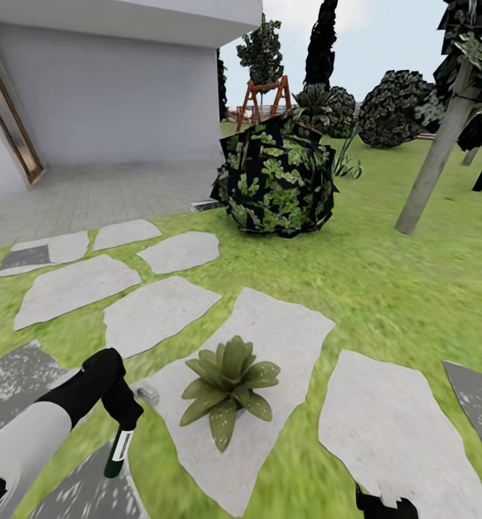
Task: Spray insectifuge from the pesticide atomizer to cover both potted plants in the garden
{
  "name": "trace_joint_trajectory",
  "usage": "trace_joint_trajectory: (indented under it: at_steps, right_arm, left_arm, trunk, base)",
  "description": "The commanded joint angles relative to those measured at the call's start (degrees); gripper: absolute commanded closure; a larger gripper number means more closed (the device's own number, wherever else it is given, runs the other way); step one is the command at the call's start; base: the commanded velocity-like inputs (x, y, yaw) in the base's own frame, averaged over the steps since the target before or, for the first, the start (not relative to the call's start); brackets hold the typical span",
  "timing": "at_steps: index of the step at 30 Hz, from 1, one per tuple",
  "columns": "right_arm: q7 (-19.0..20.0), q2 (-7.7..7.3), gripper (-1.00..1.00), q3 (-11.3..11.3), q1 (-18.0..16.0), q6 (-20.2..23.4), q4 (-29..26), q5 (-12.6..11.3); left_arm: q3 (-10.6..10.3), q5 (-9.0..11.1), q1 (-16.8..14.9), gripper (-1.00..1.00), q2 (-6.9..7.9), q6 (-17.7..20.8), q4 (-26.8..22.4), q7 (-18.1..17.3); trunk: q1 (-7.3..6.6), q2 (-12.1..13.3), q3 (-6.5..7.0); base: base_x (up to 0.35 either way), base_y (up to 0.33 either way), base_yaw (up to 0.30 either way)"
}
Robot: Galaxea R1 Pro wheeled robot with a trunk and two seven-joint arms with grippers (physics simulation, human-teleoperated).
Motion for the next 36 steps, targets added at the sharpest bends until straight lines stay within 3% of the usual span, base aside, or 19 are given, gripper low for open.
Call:
trace_joint_trajectory:
  at_steps: [1, 17, 28, 36]
  right_arm:
    - [-0.3, -0.01, -1.0, -0.3, -0.1, -0.2, 0.1, 0.6]
    - [-0.2, -0.12, -1.0, -0.3, -0.1, -0.2, 0.2, 0.6]
    - [-0.2, -0.06, -1.0, -0.2, -0.1, -0.2, 0.3, 0.6]
    - [-0.2, -0.06, -1.0, -0.2, -0.1, -0.2, 0.3, 0.7]
  left_arm:
    - [-0.1, -0.4, 0.0, 1.0, 0.01, 0.3, -0.1, -0.5]
    - [0.0, -0.3, 0.2, 1.0, -0.05, 0.1, -0.2, -0.6]
    - [0.1, -0.3, 0.3, 1.0, -0.13, 0.2, -0.4, -0.6]
    - [0.1, -0.3, 0.3, 1.0, -0.13, 0.2, -0.2, -0.6]
  trunk:
    - [0.02, 0.0, -0.06]
    - [0.02, 0.0, -0.07]
    - [0.02, 0.0, -0.07]
    - [0.02, 0.0, -0.07]
  base:
    - [0.284, 0.171, 0.0]
    - [0.03, 0.033, -0.239]
    - [-0.251, 0.209, -0.292]
    - [0.157, 0.263, -0.292]
